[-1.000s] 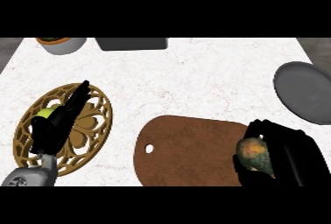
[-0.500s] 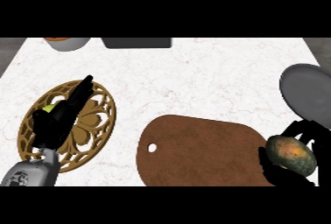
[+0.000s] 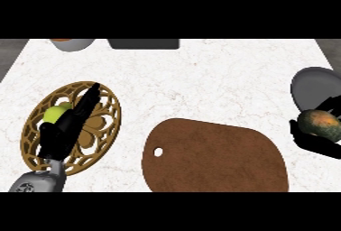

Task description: Pick the squash from the cutting board and place it in the pan

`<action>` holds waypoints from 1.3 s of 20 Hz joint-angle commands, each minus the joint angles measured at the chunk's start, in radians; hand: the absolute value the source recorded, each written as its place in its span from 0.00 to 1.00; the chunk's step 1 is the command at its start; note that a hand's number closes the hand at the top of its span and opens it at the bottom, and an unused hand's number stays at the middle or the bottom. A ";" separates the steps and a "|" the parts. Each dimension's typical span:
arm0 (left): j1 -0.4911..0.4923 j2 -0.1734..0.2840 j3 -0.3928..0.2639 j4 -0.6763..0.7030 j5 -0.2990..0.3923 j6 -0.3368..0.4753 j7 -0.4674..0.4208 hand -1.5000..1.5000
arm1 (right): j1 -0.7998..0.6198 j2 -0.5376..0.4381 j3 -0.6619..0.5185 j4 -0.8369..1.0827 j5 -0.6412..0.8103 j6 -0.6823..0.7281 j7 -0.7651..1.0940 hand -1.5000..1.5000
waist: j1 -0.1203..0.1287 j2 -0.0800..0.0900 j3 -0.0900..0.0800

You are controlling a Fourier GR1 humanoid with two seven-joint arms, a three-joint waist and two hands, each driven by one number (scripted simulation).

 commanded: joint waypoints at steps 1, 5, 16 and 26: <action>-0.004 -0.006 0.010 0.058 -0.014 -0.017 -0.063 0.50 | -0.087 -0.027 -0.097 0.207 -0.022 -0.032 -0.118 1.00 | 0.001 0.001 0.000; 0.012 0.006 0.020 -0.013 -0.004 -0.021 -0.003 0.50 | -0.227 -0.035 -0.152 0.501 -0.019 -0.122 -0.244 1.00 | 0.015 0.003 0.000; -0.044 -0.025 0.019 -0.001 -0.020 -0.032 0.017 0.50 | -0.464 -0.153 -0.333 1.159 -0.146 -0.209 -0.737 1.00 | 0.017 0.005 0.001; -0.094 -0.046 0.017 0.057 -0.038 -0.033 -0.002 0.50 | -0.630 -0.220 -0.320 1.570 -0.048 -0.186 -0.574 0.00 | 0.050 0.023 0.002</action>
